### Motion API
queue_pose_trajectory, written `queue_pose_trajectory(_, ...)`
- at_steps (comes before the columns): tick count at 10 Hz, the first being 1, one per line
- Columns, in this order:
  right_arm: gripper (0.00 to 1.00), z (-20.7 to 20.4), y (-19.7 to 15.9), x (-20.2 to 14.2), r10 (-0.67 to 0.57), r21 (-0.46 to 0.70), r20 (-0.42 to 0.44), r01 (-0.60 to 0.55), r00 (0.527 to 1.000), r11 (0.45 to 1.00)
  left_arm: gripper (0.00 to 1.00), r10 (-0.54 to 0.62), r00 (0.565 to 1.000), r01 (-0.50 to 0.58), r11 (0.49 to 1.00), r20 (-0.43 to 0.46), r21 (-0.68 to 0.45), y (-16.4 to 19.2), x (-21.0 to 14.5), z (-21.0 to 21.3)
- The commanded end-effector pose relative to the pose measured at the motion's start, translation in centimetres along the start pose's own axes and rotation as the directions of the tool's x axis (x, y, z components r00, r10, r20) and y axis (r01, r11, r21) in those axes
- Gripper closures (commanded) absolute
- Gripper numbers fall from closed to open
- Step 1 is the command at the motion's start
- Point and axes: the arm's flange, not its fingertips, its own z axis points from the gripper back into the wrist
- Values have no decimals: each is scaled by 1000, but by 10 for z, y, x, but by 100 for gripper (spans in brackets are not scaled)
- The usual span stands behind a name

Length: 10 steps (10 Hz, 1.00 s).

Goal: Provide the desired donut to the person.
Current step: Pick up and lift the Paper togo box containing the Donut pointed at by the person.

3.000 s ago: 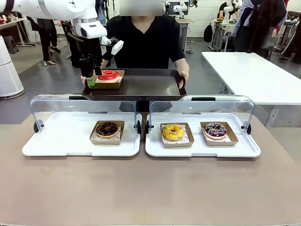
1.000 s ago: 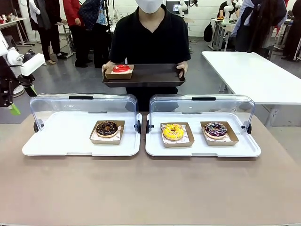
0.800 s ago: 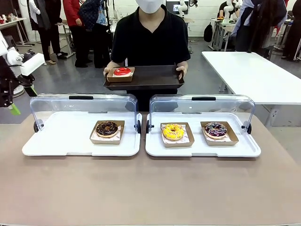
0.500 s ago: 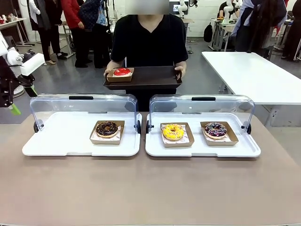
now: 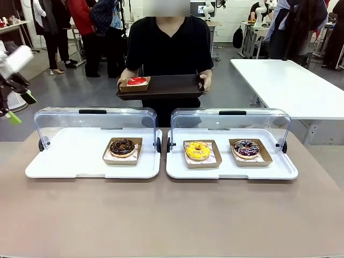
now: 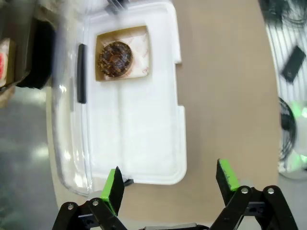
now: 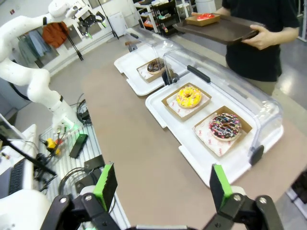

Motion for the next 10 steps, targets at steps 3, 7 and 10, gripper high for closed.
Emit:
queue_pose_trajectory(3, 0, 0, -1, 2, 17, 7, 29, -17, 999, 1000, 0, 131, 846, -132, 991, 517, -35, 0, -84, 29)
queue_pose_trajectory(7, 0, 0, -1, 2, 17, 7, 29, -17, 999, 1000, 0, 178, 717, -63, 979, 674, -192, 4, -155, 36)
queue_pose_trajectory(10, 0, 0, -1, 2, 17, 7, 29, -17, 999, 1000, 0, 109, 689, 17, 986, 717, -166, 1, -190, 27)
